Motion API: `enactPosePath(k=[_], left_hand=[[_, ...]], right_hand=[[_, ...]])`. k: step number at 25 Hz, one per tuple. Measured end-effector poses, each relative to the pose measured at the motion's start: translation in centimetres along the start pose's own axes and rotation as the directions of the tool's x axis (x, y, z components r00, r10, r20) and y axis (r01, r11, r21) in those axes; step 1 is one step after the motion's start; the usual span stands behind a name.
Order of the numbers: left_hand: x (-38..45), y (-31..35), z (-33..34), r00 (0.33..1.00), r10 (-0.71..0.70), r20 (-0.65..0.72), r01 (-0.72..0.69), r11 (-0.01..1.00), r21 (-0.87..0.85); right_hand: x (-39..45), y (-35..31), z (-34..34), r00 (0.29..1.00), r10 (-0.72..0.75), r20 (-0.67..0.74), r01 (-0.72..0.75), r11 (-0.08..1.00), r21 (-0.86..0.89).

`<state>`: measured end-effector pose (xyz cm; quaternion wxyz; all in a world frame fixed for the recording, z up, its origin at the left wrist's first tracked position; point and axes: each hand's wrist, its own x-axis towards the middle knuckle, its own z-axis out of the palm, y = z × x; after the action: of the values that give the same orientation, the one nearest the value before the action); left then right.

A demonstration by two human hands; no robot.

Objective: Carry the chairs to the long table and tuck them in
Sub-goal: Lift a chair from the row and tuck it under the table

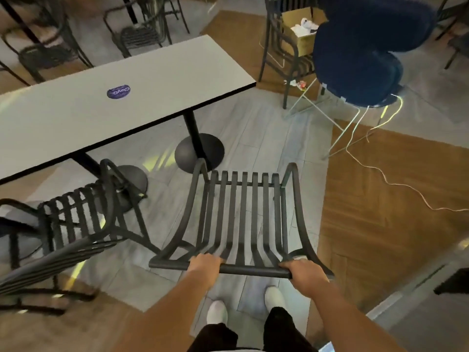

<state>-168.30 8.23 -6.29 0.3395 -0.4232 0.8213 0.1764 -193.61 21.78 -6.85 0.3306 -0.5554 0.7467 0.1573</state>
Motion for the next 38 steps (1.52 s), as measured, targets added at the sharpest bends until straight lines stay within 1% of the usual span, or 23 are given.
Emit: enactPosePath(k=[3, 8, 12, 18, 24, 30, 38], left_hand=[[-1.3, 0.4, 0.6, 0.995, -0.099, 0.018, 0.100, 0.991, -0.083], [-2.8, 2.2, 1.5, 0.969, -0.239, 0.059, 0.246, 0.951, -0.190], [-2.6, 3.1, 1.2, 0.951, -0.299, 0.084, 0.311, 0.922, -0.230], [0.7, 1.8, -0.8, 0.941, -0.318, 0.120, 0.339, 0.900, -0.273], [5.3, -1.1, -3.5, 0.937, -0.340, 0.080, 0.348, 0.891, -0.292], [10.0, -5.7, -8.5, 0.936, -0.344, 0.066, 0.348, 0.891, -0.292], [15.6, -10.3, -13.7, 0.938, -0.345, 0.028, 0.333, 0.881, -0.336]], right_hand=[[1.9, 0.0, -1.9, 0.994, -0.102, 0.029, 0.104, 0.991, -0.079], [4.3, 0.7, -4.0, 0.963, -0.259, 0.076, 0.269, 0.938, -0.218], [6.0, 1.0, -5.7, 0.943, -0.318, 0.095, 0.332, 0.903, -0.272], [9.9, 0.7, -8.9, 0.934, -0.342, 0.099, 0.356, 0.882, -0.309], [15.1, -0.6, -13.3, 0.928, -0.354, 0.116, 0.372, 0.873, -0.315], [21.6, -3.3, -18.0, 0.939, -0.324, 0.119, 0.345, 0.896, -0.280], [29.4, -5.8, -23.8, 0.943, -0.312, 0.117, 0.333, 0.881, -0.336]])
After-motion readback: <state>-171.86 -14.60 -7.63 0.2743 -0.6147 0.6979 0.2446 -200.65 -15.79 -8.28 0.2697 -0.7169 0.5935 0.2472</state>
